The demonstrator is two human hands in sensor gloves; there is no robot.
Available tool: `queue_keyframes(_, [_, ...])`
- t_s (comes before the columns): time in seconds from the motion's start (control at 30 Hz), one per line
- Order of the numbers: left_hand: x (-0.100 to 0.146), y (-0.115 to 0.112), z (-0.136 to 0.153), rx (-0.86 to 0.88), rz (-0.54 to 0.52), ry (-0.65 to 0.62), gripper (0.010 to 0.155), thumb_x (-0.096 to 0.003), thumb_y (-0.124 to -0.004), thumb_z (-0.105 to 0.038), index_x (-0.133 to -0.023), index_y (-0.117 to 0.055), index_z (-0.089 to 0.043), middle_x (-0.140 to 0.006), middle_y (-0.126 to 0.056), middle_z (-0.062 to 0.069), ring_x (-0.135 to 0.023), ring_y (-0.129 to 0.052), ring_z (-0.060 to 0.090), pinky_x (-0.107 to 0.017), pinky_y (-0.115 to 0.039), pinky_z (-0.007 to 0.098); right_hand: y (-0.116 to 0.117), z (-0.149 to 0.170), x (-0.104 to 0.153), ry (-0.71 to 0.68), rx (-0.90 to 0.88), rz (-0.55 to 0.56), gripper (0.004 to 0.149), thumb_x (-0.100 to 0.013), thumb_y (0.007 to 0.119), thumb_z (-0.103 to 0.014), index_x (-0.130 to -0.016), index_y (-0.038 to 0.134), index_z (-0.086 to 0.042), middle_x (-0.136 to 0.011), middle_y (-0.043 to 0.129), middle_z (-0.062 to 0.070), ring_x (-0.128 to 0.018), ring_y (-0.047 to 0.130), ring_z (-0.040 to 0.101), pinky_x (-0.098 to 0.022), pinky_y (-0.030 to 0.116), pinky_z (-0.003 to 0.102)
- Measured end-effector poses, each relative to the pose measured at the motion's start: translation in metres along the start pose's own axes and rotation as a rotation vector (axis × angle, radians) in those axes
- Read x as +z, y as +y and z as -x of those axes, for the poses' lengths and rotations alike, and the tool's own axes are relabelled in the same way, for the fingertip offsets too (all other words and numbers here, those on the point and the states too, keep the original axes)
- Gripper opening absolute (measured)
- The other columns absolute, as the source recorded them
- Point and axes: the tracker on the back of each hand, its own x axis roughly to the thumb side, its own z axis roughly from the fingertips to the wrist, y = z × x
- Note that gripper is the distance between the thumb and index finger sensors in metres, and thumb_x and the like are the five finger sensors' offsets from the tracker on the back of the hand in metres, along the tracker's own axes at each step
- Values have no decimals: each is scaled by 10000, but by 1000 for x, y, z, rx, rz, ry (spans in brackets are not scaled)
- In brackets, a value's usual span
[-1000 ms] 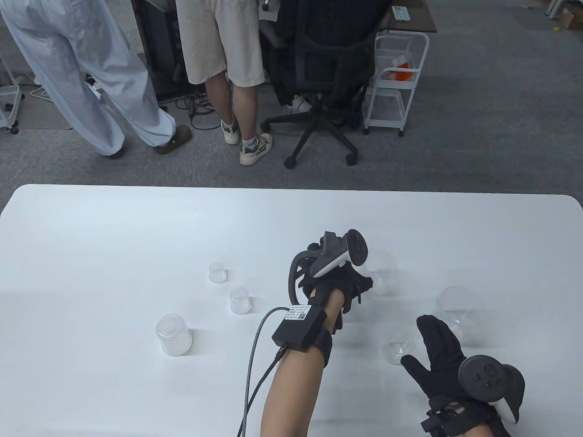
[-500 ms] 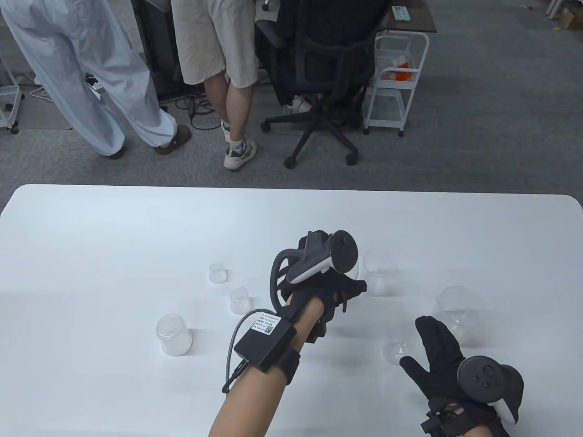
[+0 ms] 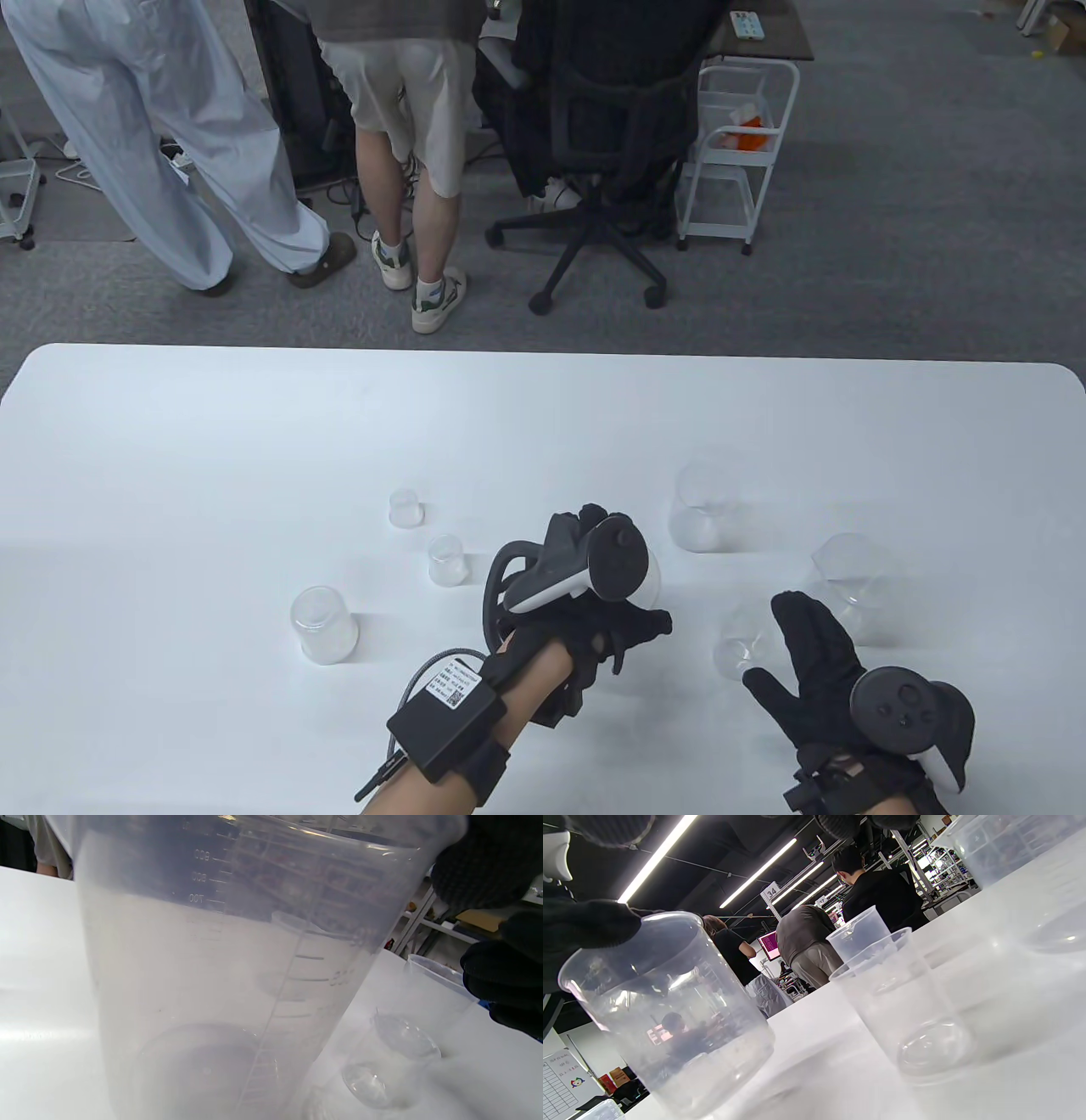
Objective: Nest plastic beakers
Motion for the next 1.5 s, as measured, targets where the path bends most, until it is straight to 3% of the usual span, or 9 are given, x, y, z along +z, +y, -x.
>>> queue_keyframes(0.37, [0,-25,-1,-32,-2,-12,1060,-389,-727,-742,-1078,-252,-90,-1113,-186,255,-1028,-306,617,-666,-476,752,1,-1,1,0,4,-5,863,-455,679,-669,-1053,347,-144,-1149,418,233,-1029,439,525,-662,420,700])
queue_keyframes(0.7, [-1,-30,-6,-44,2,-25,1040,-380,-639,-771,-1085,-244,-116,-1113,-139,245,-1041,-181,597,-690,-325,770,2,-2,1,3,8,-10,863,-455,680,-669,-1053,349,-142,-1148,419,233,-1029,440,525,-661,421,701])
queue_keyframes(0.9, [5,-24,-4,42,-74,-57,1010,-388,-631,-759,-1086,-278,-120,-1116,-150,229,-1048,-189,578,-690,-316,768,-2,-6,-1,5,30,22,848,-459,691,-655,-1051,368,-140,-1145,432,236,-1024,461,522,-663,433,695])
queue_keyframes(1.07, [23,-15,1,127,-181,-102,995,-393,-634,-751,-1081,-312,-109,-1115,-215,228,-1048,-237,574,-687,-344,762,-15,-13,-7,41,52,74,817,-465,715,-622,-1047,409,-137,-1143,461,227,-1022,489,517,-668,446,690])
queue_keyframes(1.27, [63,-7,19,304,-364,-177,970,-405,-637,-739,-1078,-357,-100,-1116,-249,232,-1045,-288,575,-680,-379,758,-36,-19,-26,105,194,87,811,-469,716,-615,-1050,405,-142,-1150,451,222,-1030,467,518,-671,422,701])
queue_keyframes(1.5, [103,-17,50,408,-487,-189,947,-415,-633,-734,-1074,-392,-99,-1116,-295,230,-1043,-342,570,-671,-411,760,-55,-10,-55,216,307,65,813,-469,716,-617,-1055,393,-154,-1162,421,215,-1045,429,519,-675,390,718])
